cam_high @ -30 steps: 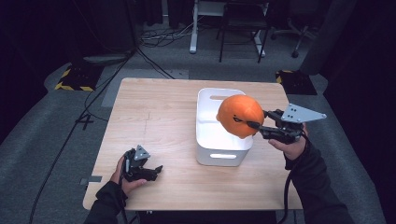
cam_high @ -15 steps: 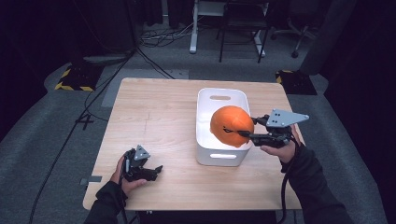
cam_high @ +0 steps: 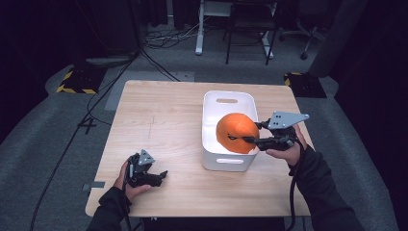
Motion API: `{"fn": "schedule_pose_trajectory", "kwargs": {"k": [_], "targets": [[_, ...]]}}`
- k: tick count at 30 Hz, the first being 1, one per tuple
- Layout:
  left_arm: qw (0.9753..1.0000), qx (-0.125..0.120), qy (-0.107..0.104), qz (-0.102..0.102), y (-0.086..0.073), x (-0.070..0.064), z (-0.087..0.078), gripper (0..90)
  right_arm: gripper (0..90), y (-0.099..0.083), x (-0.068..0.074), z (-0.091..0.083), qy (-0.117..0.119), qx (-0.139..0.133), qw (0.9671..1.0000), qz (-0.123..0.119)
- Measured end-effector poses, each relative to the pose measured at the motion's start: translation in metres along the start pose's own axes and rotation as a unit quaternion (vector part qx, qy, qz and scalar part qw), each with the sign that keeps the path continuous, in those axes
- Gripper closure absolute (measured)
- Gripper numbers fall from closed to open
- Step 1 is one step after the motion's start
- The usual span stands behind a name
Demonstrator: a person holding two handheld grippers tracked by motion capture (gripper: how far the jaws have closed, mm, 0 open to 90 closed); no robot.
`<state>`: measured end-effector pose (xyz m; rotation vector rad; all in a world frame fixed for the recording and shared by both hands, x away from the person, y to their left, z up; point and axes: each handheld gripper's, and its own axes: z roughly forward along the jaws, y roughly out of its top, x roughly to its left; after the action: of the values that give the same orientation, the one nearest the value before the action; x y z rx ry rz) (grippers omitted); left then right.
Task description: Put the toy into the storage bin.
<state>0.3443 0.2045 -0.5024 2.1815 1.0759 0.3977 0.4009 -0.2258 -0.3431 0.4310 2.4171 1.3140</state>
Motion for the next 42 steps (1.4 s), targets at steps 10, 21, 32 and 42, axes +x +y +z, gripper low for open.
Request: {"fn": "schedule_pose_trajectory", "kwargs": {"k": [10,21,32,42], "targets": [[1.0000,0.000,0.000,0.000,0.000,0.000,0.000,14.8,46.6,-0.001,-0.001,0.008,0.005,0.026,0.9997,-0.002],[1.0000,0.000,0.000,0.000,0.000,0.000,0.000,14.7,43.1,-0.004,-0.001,0.017,0.012,0.063,0.9979,-0.002],[1.0000,0.000,0.000,0.000,0.000,0.000,0.000,14.8,40.3,-0.004,-0.001,0.026,0.020,0.100,0.9948,-0.007],[1.0000,0.000,0.000,0.000,0.000,0.000,0.000,14.8,36.0,-0.004,0.000,0.031,0.027,0.136,0.9903,-0.006]]}}
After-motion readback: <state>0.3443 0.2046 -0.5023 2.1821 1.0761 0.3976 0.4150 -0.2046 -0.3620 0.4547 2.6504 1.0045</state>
